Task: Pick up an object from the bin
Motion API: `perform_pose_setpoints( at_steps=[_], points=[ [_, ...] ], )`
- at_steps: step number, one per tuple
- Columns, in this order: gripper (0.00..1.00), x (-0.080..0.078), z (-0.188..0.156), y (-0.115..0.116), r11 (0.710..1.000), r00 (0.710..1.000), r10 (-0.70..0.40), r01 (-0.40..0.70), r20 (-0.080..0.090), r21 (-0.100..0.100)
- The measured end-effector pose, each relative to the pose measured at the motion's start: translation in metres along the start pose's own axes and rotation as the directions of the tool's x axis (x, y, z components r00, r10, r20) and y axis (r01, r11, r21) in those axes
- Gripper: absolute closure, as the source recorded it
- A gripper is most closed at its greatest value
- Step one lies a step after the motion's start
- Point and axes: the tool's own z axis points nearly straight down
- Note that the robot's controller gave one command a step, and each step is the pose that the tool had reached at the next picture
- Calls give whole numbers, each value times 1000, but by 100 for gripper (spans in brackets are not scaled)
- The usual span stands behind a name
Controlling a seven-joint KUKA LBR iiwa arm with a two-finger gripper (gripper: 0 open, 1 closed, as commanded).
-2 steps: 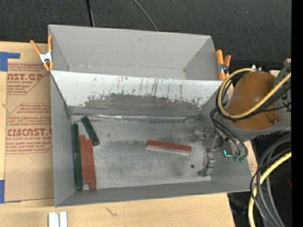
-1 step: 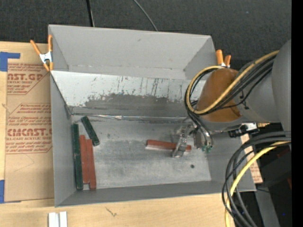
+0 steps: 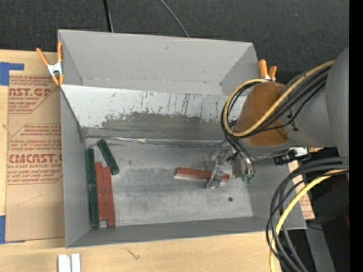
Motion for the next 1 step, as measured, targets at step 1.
perform_pose_setpoints(
  at_steps=[1],
  points=[
    [100,-16,-203,12,1000,1000,6,-6,0,0]
  ],
)
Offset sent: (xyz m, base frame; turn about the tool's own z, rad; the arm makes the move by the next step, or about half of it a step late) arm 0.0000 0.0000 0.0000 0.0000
